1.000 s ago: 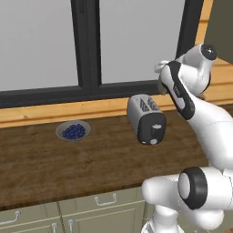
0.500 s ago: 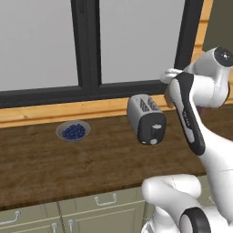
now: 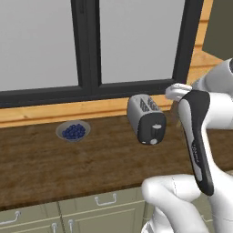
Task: Start the toaster. Once the lever pops up, take the bread to the plate on the dining counter.
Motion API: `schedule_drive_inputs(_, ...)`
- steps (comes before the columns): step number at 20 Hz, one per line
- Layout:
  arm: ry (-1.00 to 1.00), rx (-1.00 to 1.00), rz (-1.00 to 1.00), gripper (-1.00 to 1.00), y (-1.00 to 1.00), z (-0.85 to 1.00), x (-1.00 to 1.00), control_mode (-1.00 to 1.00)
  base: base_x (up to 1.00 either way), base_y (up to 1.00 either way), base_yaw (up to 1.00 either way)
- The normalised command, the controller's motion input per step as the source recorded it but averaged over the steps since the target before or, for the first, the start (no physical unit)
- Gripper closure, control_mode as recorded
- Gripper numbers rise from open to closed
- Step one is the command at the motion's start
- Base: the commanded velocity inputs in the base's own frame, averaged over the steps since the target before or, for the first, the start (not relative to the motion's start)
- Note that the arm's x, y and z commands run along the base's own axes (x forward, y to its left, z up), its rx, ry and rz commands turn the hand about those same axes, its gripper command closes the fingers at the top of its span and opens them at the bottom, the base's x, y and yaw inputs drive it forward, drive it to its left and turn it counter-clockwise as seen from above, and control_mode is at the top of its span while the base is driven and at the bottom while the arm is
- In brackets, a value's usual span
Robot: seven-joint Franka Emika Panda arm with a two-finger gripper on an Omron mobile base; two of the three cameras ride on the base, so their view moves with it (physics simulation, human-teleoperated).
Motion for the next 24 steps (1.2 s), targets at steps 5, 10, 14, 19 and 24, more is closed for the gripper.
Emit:
schedule_drive_inputs(5, 0.0, 0.0, 0.0, 1.0, 0.0, -0.04, -0.66, 1.0, -0.17, 0.0, 0.0)
schedule_drive_inputs(10, 0.0, 0.0, 0.0, 1.0, 0.0, 0.0, 0.0, 1.0, -1.0, 0.0, 0.0)
schedule_drive_inputs(14, 0.0, 0.0, 0.0, 1.0, 0.0, 0.0, 0.0, 1.0, -0.88, 0.0, -0.01)
schedule_drive_inputs(19, 0.0, 0.0, 0.0, 1.0, 0.0, 0.0, 0.0, 1.0, -0.29, 0.05, 0.53)
schedule_drive_inputs(24, 0.0, 0.0, 0.0, 1.0, 0.0, 0.0, 0.0, 1.0, -0.01, 0.09, 1.0)
